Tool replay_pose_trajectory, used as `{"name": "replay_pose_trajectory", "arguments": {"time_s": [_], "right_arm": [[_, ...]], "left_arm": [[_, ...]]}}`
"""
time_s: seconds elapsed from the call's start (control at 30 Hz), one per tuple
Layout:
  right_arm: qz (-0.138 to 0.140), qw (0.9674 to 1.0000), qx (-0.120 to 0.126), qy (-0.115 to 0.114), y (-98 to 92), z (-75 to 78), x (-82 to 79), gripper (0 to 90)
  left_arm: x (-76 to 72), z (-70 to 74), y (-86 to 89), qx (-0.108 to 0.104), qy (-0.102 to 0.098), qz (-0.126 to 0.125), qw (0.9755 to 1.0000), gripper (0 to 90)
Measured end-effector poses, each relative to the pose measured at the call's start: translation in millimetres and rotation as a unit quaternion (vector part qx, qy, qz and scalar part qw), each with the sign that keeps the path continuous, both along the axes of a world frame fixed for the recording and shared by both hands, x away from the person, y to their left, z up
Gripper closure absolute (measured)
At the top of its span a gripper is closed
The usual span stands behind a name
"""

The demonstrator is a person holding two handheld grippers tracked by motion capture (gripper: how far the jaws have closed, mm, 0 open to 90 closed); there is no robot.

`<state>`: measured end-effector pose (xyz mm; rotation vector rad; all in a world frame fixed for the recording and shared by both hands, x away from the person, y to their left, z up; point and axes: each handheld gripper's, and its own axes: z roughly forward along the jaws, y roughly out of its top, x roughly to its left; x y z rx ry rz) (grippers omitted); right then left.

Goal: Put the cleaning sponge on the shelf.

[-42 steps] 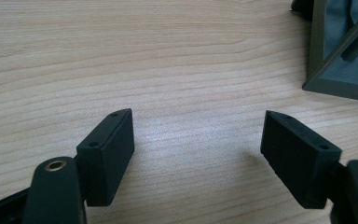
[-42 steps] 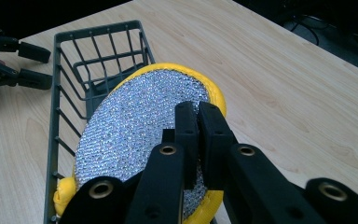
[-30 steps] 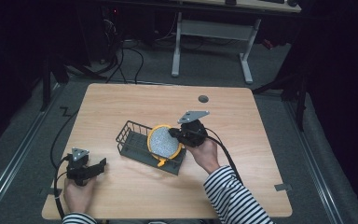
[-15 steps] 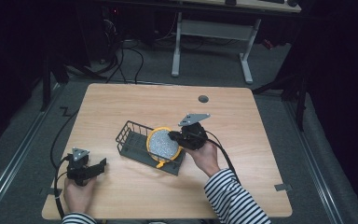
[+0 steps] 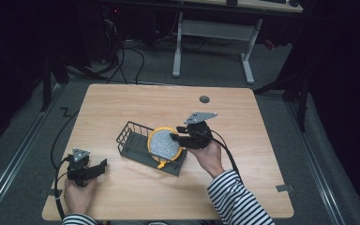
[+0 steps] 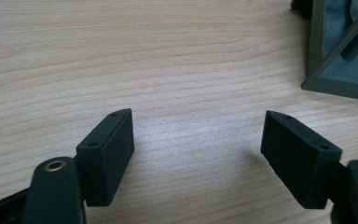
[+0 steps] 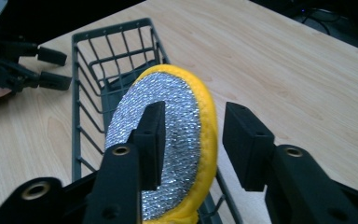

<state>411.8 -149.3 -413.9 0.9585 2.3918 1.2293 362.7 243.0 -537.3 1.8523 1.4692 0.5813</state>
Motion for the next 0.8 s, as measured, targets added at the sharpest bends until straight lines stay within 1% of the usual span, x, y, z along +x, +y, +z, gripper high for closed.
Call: {"name": "replay_pose_trajectory", "arguments": {"time_s": [0.23, 0.47, 0.63, 0.7, 0.73, 0.8], "right_arm": [[-0.023, 0.9996, 0.015, -0.005, -15.7, 7.1, 0.3, 56.5], [-0.047, 0.9987, 0.015, -0.009, -35.7, 12.1, -0.9, 55.7], [-0.07, 0.9974, 0.017, -0.011, -54.4, 14.6, -3.4, 54.7], [-0.079, 0.9965, 0.024, -0.015, -61.9, 14.6, -5.0, 54.7], [-0.084, 0.9959, 0.029, -0.012, -66.6, 14.0, -6.0, 54.7], [-0.095, 0.995, 0.03, -0.008, -76.4, 11.8, -7.5, 54.4]], "left_arm": [[0.0, -0.1, -0.2, 0.001, 0.0, 0.0, 1.0, 26.3], [0.0, 0.0, 0.3, -0.001, 0.0, -0.001, 1.0, 26.3], [-0.1, 0.1, 0.1, -0.001, 0.0, -0.001, 1.0, 26.2], [-0.1, 0.1, 0.6, -0.002, 0.001, -0.001, 1.0, 26.2], [-0.2, 0.1, 0.7, -0.003, 0.001, -0.001, 1.0, 26.3], [-0.1, 0.1, 0.4, -0.002, 0.0, -0.001, 1.0, 26.2]]}}
